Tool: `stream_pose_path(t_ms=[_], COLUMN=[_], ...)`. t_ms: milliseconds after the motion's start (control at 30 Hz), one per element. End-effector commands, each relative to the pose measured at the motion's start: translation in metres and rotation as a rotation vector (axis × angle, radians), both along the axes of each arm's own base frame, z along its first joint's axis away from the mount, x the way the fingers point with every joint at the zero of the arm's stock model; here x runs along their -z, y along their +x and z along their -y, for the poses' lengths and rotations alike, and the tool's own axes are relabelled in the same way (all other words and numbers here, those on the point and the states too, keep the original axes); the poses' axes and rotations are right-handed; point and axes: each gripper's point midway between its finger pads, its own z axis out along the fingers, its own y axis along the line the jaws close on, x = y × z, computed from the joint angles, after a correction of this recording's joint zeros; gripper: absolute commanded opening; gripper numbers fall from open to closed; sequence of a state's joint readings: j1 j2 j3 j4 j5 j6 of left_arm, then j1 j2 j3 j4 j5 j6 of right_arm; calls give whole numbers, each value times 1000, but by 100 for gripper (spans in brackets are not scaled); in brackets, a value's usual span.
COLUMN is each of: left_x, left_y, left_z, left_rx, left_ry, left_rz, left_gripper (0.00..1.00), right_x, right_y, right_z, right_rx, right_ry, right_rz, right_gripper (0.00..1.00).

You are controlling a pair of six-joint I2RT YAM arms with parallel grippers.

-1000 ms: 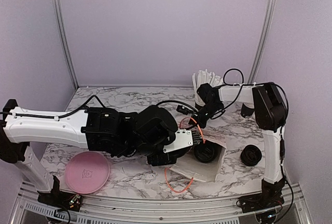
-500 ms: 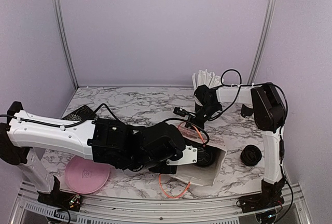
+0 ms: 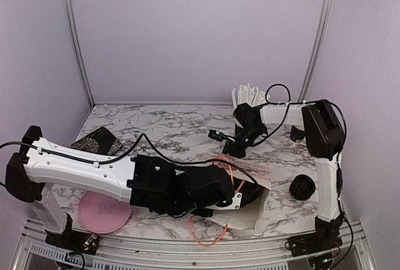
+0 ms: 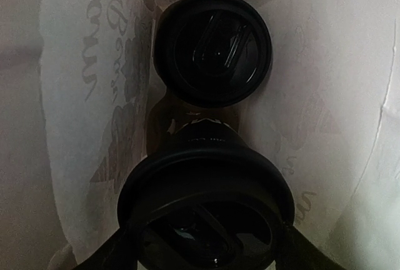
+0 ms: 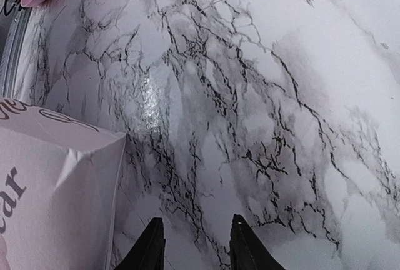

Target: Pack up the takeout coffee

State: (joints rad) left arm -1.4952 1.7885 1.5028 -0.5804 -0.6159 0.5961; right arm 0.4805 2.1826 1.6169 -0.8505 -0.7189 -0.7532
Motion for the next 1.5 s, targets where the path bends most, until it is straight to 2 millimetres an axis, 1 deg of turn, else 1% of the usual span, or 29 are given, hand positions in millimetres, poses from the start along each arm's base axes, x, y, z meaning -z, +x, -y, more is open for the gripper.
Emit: stream_pose_path(t_ms=[0, 267, 467, 633, 800, 967, 1167, 1233, 1333, 1467], left_x=[2, 5, 7, 14, 24, 33, 38, 37, 32, 25], left_y=[10, 21, 19, 15, 15, 19, 25, 28, 28, 20], left_z=[-3, -1, 1, 2, 2, 2, 2, 2, 0, -7], left_rx=[-26, -56, -44, -26, -26, -38, -57, -67, -81, -101], left_ry=[57, 63, 55, 59, 83, 100, 113, 112, 104, 110], left_rz=[67, 103, 90, 56, 54, 50, 62, 68, 63, 17], left_gripper=[56, 54, 54, 54, 54, 54, 54, 54, 54, 54], right_x=[1, 4, 4, 7, 10, 9, 9, 9, 9, 7], right_y=[-16, -24, -34, -38, -40, -43, -46, -49, -60, -84], right_z=[-7, -14, -19, -23, -23, -24, -26, -27, -32, -45], right_rx=[-49, -74, -91, -101, -104, -107, -114, -122, -143, -194], right_ry=[17, 17, 29, 27, 25, 28, 34, 34, 31, 26], right_rz=[-31, -53, -86, -93, -103, -109, -120, -127, -141, -159], right_gripper=[35, 35, 35, 35, 35, 34, 34, 34, 34, 34])
